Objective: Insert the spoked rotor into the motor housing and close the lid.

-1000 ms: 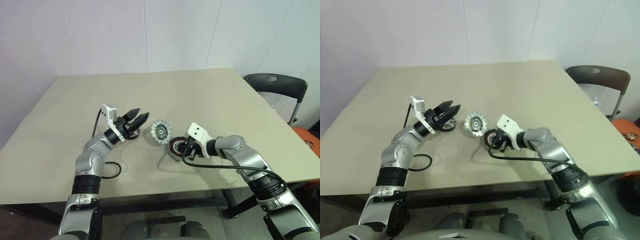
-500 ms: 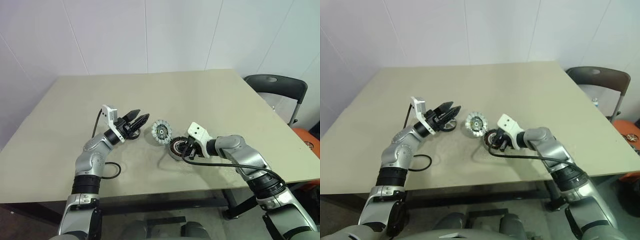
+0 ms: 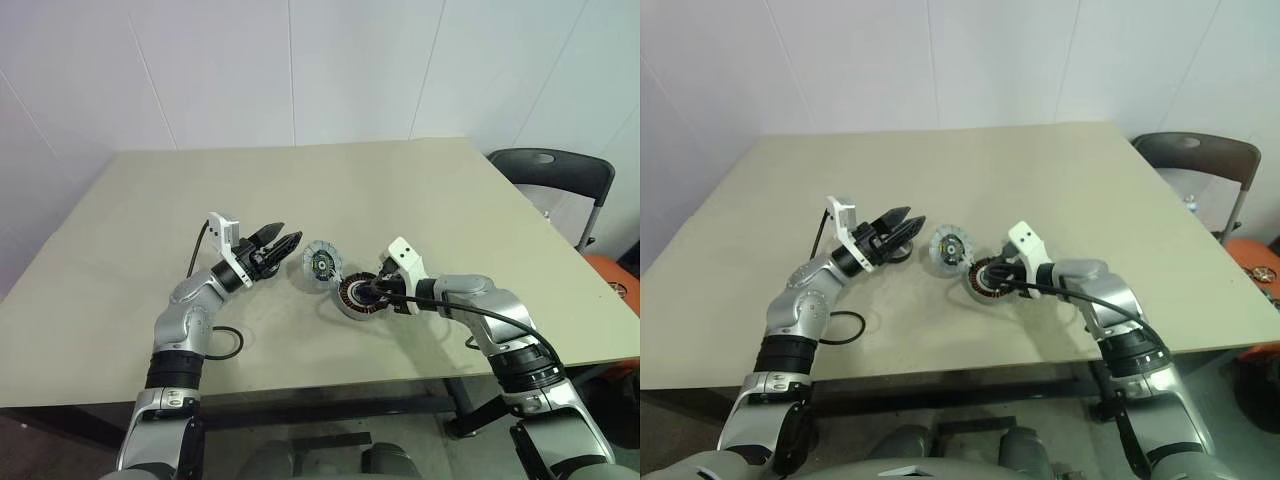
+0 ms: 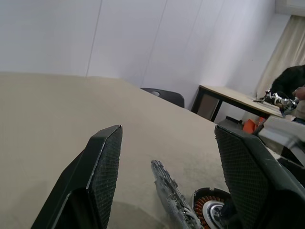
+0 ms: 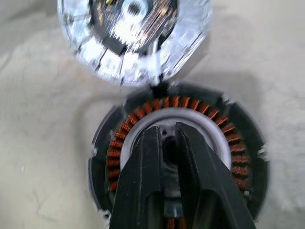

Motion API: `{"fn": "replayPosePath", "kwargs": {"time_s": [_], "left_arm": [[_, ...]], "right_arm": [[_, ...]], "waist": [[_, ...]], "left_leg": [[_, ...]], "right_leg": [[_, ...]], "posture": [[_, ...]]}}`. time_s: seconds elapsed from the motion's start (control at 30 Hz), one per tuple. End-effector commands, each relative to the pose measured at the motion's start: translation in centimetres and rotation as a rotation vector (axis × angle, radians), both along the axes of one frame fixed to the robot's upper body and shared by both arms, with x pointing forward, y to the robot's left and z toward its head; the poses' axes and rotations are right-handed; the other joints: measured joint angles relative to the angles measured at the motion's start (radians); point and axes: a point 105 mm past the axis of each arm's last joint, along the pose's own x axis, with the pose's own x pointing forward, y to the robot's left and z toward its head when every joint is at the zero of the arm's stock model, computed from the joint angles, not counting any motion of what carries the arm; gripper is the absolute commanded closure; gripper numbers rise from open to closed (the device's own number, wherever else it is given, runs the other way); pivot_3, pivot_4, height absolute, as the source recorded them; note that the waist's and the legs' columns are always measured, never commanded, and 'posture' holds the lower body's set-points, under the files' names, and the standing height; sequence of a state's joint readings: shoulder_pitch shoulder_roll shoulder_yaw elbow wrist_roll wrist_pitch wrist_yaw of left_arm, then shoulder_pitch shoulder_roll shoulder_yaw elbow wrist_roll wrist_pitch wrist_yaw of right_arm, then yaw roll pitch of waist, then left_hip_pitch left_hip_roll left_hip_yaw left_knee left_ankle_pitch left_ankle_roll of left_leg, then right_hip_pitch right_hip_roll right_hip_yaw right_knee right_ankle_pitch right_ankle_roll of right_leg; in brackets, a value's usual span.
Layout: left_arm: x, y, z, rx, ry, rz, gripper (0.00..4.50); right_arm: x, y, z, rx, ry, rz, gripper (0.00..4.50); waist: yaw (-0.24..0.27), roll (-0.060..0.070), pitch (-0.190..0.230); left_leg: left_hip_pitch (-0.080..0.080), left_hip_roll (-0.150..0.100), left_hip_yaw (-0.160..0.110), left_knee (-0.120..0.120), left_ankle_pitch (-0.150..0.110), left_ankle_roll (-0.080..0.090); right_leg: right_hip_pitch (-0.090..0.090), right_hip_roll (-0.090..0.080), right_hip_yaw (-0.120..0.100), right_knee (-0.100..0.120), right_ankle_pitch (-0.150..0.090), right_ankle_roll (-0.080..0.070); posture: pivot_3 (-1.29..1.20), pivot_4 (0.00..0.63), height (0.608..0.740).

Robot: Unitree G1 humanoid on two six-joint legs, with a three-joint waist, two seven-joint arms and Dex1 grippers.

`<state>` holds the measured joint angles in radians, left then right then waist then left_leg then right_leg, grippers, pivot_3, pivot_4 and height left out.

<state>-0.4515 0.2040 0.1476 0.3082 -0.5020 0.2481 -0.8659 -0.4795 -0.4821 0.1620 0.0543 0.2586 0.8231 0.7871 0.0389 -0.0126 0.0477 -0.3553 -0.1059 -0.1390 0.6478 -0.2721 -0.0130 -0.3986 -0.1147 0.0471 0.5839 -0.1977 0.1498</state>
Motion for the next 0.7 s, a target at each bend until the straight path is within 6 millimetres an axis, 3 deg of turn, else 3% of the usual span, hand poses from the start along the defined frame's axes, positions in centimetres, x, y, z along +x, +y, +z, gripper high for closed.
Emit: {"fn": "replayPosePath", "kwargs": {"time_s": [0.03,0.27,0.7], "left_arm": [[0.0,0.0,0.9,0.011,-0.045,-0.002,1.21],[0.0,0.0,0.7,0.013,-0.041,0.000,1.21],[-0.2,0.3,0.5,0.018,-0.033,0.001,1.21]], "right_arm": [[0.8,-0.8,1.5,0.014,-0.051,-0.025,4.35],[0.5,-1.1,0.6,-0.043,-0.037,-0.018,4.48],[0.0,0.3,0.5,-0.012,-0.039,0.009,4.48]], "waist": [[-0.001,0.000,0.000],[-0.001,0.000,0.000],[-0.003,0.000,0.000]], "left_leg": [[0.000,0.000,0.000,0.000,0.000,0.000],[-0.002,0.000,0.000,-0.002,0.000,0.000],[-0.002,0.000,0.000,-0.003,0.000,0.000]], "right_leg": [[0.000,0.000,0.000,0.000,0.000,0.000],[-0.004,0.000,0.000,-0.001,0.001,0.000],[-0.003,0.000,0.000,-0.001,0.001,0.000]], "posture": [[0.00,0.000,0.740],[0.00,0.000,0.740],[0.00,0.000,0.740]]}}
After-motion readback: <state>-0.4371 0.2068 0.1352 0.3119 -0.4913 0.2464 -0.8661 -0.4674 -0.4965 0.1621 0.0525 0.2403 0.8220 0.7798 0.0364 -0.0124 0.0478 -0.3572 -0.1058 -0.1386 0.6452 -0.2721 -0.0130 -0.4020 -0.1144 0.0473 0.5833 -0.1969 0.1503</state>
